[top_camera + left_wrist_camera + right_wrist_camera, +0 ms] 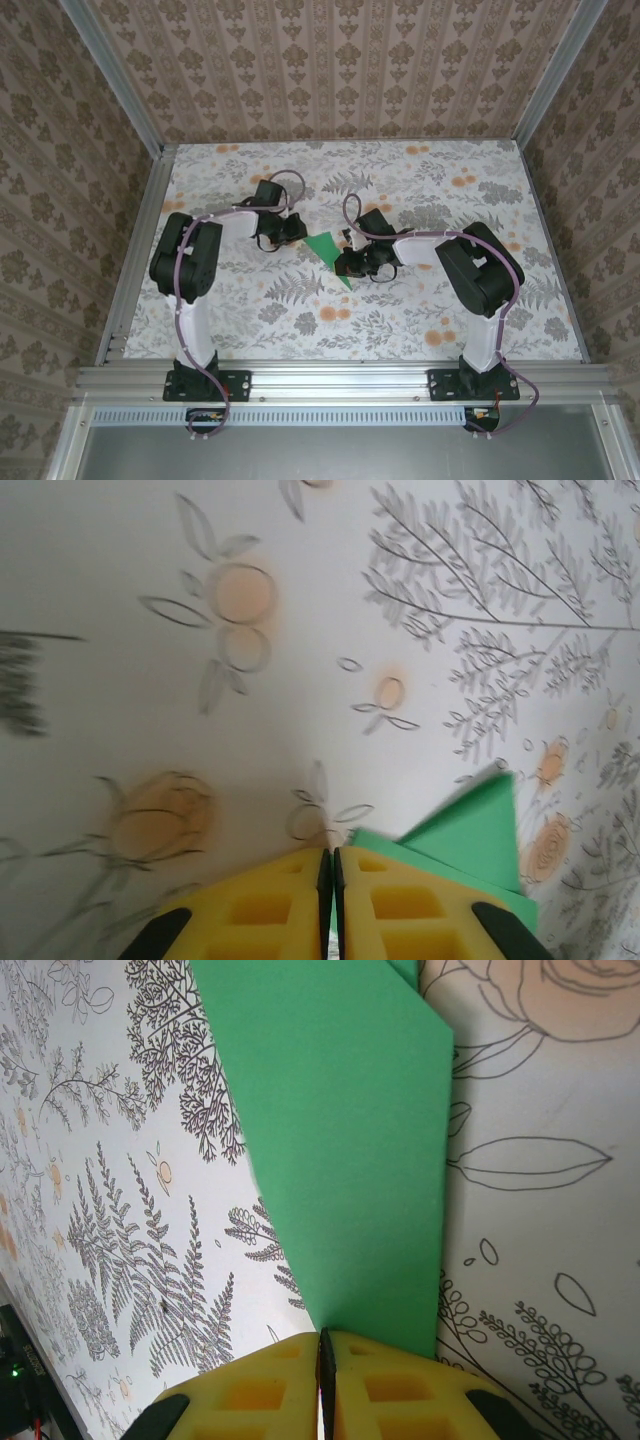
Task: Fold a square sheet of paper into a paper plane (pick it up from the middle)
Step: Fold the wing for the fifth time at the center of the table.
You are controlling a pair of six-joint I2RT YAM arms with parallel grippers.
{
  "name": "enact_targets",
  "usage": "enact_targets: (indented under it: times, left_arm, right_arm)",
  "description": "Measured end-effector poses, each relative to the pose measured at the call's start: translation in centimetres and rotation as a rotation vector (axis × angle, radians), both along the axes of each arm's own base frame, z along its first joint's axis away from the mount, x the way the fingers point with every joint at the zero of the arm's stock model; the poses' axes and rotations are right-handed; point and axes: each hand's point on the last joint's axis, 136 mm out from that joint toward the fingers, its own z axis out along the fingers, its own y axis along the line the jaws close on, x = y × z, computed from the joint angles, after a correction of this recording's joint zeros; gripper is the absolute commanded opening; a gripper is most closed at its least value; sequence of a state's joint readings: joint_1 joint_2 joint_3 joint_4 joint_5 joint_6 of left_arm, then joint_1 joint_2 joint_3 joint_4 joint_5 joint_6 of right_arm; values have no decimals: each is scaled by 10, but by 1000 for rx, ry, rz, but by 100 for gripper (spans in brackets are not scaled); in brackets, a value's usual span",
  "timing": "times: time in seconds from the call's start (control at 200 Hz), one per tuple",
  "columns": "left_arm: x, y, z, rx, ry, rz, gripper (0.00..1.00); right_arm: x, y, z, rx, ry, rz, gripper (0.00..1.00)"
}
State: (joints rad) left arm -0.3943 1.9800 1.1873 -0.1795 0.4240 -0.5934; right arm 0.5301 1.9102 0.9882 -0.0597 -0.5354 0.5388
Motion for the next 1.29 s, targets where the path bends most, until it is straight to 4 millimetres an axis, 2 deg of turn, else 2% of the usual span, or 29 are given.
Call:
enact_targets:
  times: [0.11,0.245,0.365,0.47,0.58,0.71,0.89,1.055,1.295]
  left_arm:
    - [4,10,6,26,-20,20,15]
    - [8,14,37,19,-95,33,15]
    - [2,1,66,-9,-164,5,16]
    - [-9,-19,74,-25,-188,-45,16]
    - [-27,-43,65,-25,-168,-110,16]
    - [-42,-59,39,-2,-111,-156,16]
    - [-47,-53,1,60,-29,-144,15]
    - [-36,-49,3,85,-51,-114,15]
    - [-25,-31,0,114,-53,-65,15]
  right_arm:
    - [0,0,0,0,0,0,13]
    - [0,0,0,0,0,0,13]
    - [0,0,0,0,0,0,13]
    - [0,0,0,0,0,0,13]
    - [0,0,0,2,-1,0,13]
    - [0,0,0,2,-1,1,13]
    - [0,0,0,3,-2,1,13]
    - [0,0,0,8,-1,1,13]
    - [0,0,0,12,-1,-3,13]
